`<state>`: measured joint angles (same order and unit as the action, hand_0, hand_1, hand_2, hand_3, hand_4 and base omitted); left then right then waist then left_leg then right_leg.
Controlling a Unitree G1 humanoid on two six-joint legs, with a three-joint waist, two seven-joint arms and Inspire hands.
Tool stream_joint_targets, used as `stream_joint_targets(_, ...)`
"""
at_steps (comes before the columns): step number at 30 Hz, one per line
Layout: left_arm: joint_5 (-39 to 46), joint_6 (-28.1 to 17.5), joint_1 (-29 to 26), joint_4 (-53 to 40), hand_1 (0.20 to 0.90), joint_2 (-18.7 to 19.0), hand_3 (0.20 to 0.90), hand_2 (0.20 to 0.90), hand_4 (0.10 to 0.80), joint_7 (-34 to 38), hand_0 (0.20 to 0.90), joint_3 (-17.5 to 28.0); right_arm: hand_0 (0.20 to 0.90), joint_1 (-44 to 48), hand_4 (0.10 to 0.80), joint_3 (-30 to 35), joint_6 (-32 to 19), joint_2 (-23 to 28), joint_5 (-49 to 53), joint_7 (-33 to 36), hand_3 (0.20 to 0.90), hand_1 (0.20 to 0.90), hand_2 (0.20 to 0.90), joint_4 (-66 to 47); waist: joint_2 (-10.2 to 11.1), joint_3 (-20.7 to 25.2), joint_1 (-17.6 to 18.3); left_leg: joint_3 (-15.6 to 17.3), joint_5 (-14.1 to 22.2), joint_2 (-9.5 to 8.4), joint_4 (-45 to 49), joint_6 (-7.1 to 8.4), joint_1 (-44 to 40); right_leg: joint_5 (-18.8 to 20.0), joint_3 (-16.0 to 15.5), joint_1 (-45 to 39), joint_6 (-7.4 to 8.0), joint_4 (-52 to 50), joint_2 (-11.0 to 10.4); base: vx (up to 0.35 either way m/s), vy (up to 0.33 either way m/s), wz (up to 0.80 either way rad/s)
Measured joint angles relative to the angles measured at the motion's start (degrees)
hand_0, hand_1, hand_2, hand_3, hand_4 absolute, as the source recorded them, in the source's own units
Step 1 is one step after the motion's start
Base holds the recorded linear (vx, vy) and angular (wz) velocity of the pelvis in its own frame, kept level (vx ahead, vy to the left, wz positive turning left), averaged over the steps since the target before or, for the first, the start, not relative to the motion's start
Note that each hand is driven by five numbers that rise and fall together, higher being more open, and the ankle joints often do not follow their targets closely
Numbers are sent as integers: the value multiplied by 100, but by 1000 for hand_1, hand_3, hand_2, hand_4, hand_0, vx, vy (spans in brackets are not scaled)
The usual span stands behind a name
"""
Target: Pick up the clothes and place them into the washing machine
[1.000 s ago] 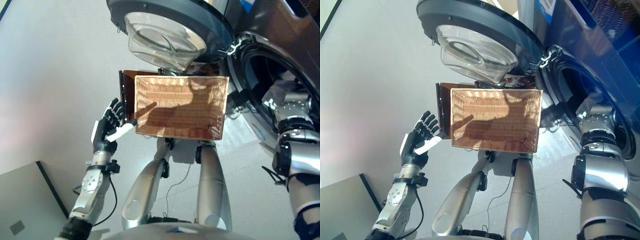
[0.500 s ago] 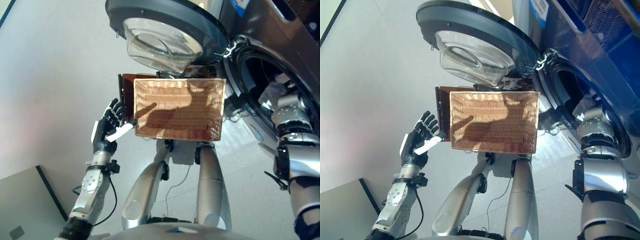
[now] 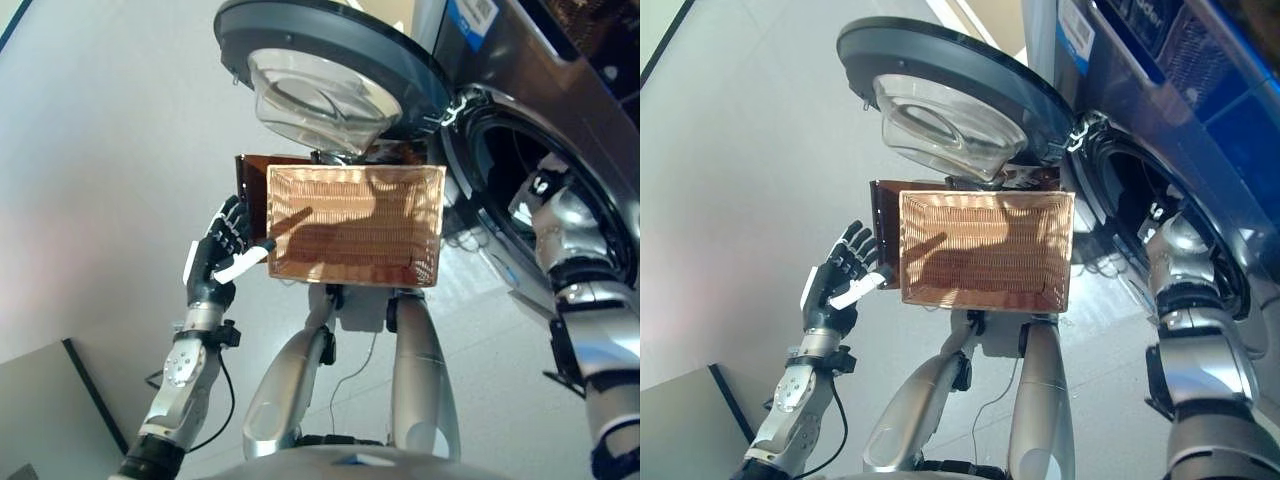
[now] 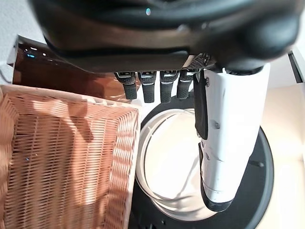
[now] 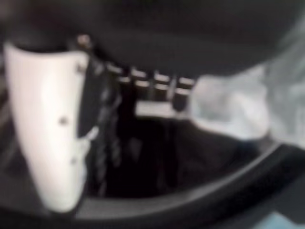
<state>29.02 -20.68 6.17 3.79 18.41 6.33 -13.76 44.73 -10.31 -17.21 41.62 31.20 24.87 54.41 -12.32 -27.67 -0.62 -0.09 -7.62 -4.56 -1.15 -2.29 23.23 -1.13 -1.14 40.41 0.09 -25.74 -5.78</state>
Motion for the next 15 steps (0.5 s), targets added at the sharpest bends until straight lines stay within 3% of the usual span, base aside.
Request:
stream_joint_targets(3,-18,-5,56,-3,900,1,900,900,800,-80,900,7,900,-390,800,-209,356,9,-580,-264,900,900,900,-53,104,83,-46,-62,70,18,-12,-1,-164,-61,-64,-194,51,45,-4,45,-12,6)
stream_joint_targets(9,-131,11,210,71,900,-14,900,900,800,-127,900,43,900,-1054,800,-380,445,-314,-964,-516,900,900,900,-325,198,95,-36,-156,78,124,-47,29,-552,-18,-207,-738,-5,286,74,29,-1,2)
stream_joint_targets(15,-199,16,287,80,900,4,900,900,800,-121,900,258,900,-1391,800,-530,521,-534,-1505,-531,900,900,900,-588,552,298,-48,-191,80,144,-106,28,-575,-36,-277,-802,30,402,81,-20,3,1)
